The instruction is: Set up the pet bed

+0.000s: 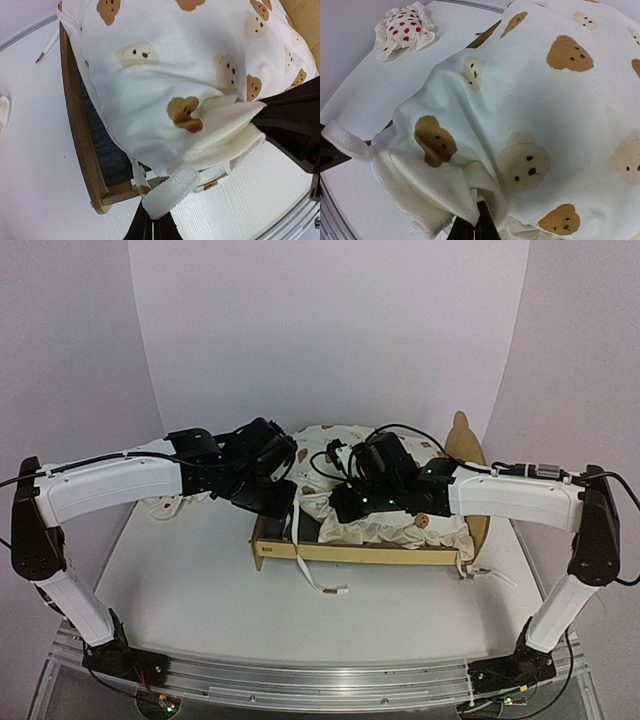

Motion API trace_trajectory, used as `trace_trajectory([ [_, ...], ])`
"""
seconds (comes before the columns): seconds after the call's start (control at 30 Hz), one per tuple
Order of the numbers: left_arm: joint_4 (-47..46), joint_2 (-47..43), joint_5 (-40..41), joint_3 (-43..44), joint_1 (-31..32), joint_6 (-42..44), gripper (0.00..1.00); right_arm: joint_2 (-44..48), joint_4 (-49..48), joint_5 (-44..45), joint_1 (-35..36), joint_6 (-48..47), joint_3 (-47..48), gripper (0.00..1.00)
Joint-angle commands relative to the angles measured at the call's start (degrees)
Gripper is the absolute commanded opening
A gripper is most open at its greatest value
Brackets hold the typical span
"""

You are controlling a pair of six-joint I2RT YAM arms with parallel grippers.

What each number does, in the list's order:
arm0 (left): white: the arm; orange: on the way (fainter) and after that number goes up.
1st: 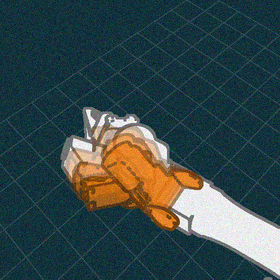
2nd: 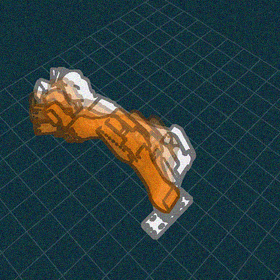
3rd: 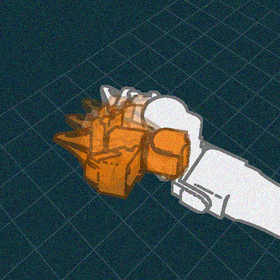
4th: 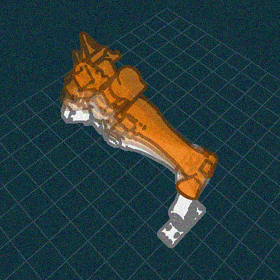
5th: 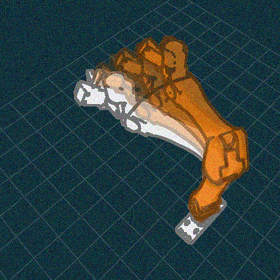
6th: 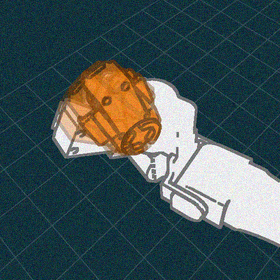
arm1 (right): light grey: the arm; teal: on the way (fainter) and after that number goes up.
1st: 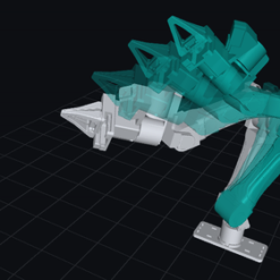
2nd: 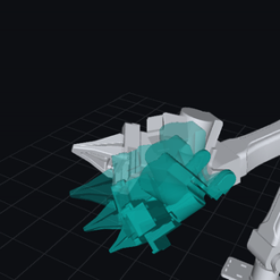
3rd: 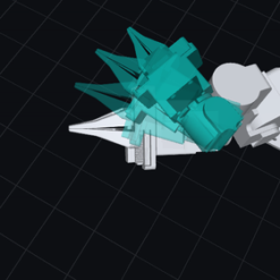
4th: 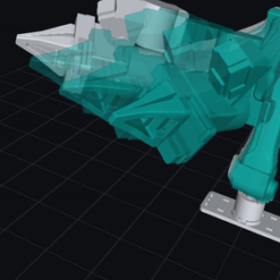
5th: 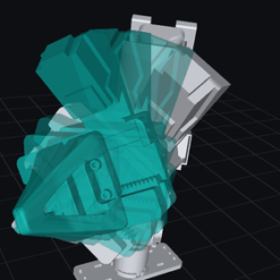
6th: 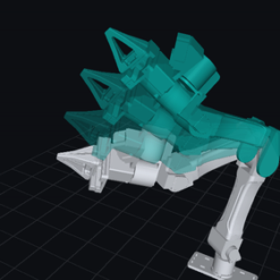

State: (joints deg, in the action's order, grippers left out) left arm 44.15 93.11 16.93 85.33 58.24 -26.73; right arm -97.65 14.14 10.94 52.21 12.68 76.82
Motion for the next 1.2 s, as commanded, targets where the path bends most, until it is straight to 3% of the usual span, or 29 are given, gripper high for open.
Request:
trace_trajectory([
  [0.0, 1.68, -4.94, -5.00, -2.10, 0.16, -3.88, 0.02, 2.56, 0.71, -3.86, -0.09, 1.33, 1.19, 0.03],
  [0.2, -0.76, -8.79, -10.13, -3.41, 0.12, -4.59, 0.03, 1.59, 1.06, -19.75, -0.09, 0.83, 3.59, 0.11],
  [0.4, 4.61, -7.35, -8.11, 5.01, 0.12, -4.64, 0.06, 1.24, 0.87, -25.89, -0.09, 1.83, 4.82, 0.16],
  [0.57, 4.93, -5.86, -7.49, 5.14, 0.11, -5.29, 0.06, -2.51, -0.81, -30.42, 0.62, 2.26, 5.89, 0.21],
  [0.83, 5.81, -6.53, -1.41, 0.93, 0.03, -6.39, 0.09, -4.64, -1.04, -23.95, 2.85, 1.29, 4.70, 0.25],
  [1.0, 5.42, -9.56, 1.45, -5.84, 0.03, -8.41, 0.32, -3.29, -1.04, -19.61, 6.73, -0.24, 0.11, 0.28],
  [1.17, 2.66, -14.07, 0.95, -14.26, 0.03, -10.48, 0.37, -0.97, -6.89, -7.04, 11.03, 1.97, -9.47, 0.48],
])
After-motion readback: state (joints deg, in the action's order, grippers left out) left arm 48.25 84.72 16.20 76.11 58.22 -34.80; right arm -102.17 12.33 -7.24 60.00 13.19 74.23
